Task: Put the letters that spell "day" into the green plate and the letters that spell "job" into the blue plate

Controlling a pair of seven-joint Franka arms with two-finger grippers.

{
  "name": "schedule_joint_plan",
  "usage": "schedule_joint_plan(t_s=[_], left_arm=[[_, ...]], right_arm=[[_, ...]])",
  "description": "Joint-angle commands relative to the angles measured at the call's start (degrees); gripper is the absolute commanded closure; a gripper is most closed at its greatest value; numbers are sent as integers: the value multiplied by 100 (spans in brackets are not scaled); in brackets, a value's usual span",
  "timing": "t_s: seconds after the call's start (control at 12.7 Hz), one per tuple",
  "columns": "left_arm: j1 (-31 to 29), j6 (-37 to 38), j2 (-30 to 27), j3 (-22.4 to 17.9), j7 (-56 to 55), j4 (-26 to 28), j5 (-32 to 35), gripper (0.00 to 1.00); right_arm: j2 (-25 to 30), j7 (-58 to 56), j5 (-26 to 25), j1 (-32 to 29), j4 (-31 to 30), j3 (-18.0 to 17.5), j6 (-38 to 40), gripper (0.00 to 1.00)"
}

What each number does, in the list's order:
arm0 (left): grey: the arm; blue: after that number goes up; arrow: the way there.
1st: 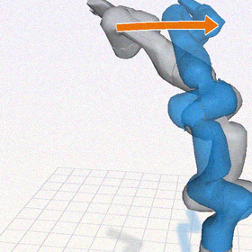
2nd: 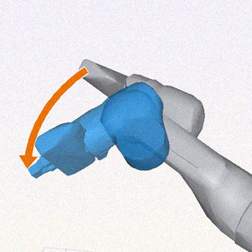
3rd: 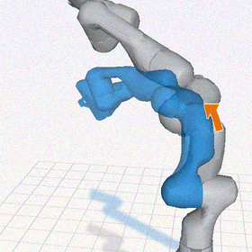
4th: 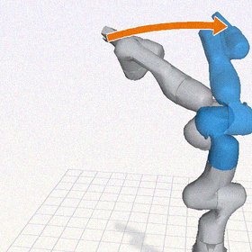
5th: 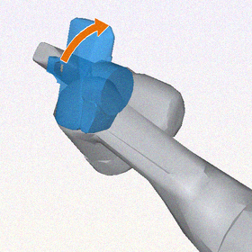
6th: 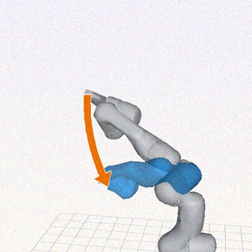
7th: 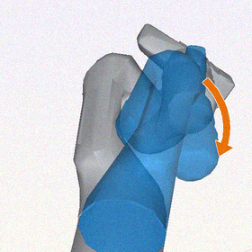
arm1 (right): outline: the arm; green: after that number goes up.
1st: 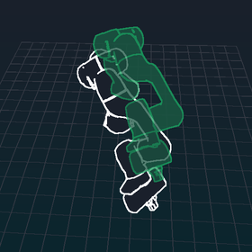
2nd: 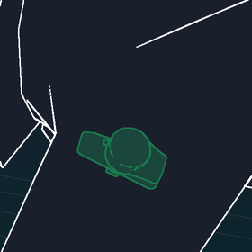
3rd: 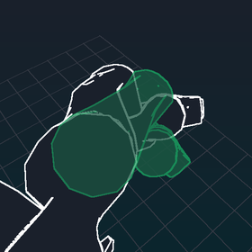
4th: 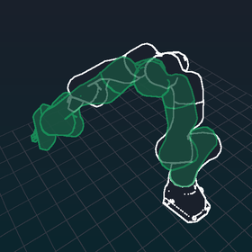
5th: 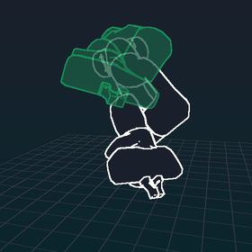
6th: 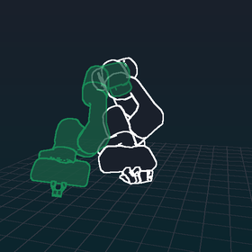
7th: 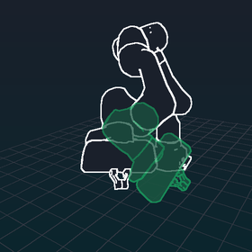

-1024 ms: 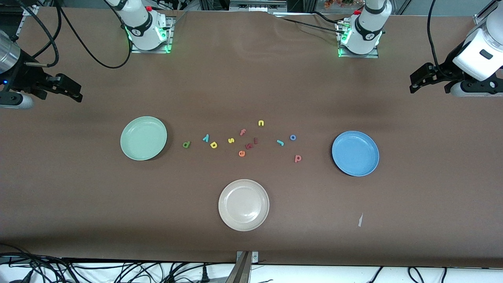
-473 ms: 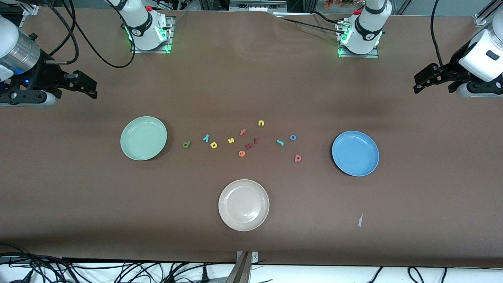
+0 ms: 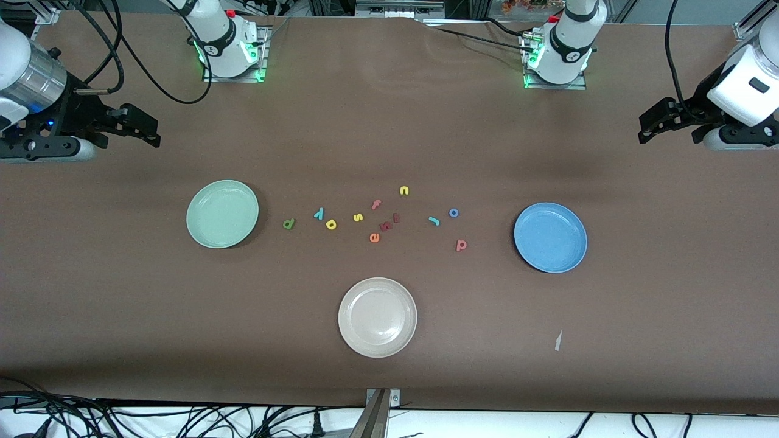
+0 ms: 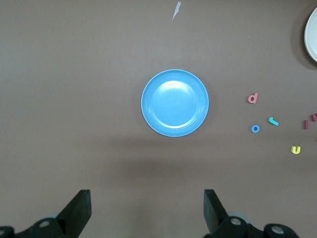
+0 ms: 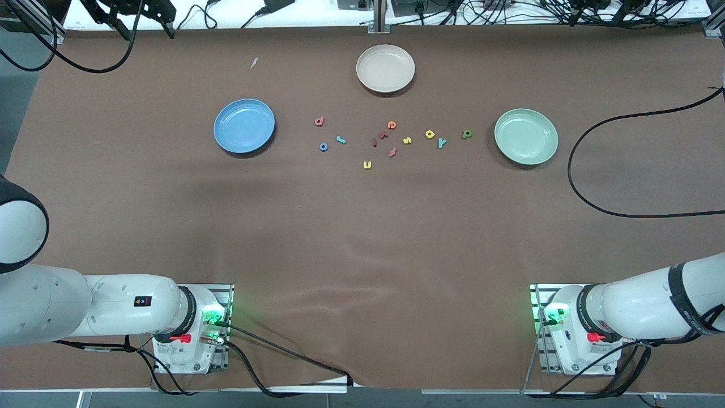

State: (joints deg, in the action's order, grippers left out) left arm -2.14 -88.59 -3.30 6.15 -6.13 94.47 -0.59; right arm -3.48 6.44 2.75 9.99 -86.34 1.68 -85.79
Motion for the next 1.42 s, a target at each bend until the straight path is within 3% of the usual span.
schedule_joint_plan(t_s=[0.0, 0.71, 0.95, 1.34], left_arm=[[-6, 141, 66, 18, 33, -166, -46, 0], [3, 141, 66, 18, 24, -184, -55, 0], [3, 141, 66, 18, 24, -184, -55, 0], [3, 141, 66, 18, 24, -184, -55, 0]], right_arm=[[-239, -186, 58, 203, 135, -18, 71, 0], [-1795, 691, 76, 1136, 152, -9, -1738, 0], [-2034, 946, 94, 1268, -22, -9, -2309, 0], [-1578, 1439, 94, 1242, -1979, -1, -4082, 0]])
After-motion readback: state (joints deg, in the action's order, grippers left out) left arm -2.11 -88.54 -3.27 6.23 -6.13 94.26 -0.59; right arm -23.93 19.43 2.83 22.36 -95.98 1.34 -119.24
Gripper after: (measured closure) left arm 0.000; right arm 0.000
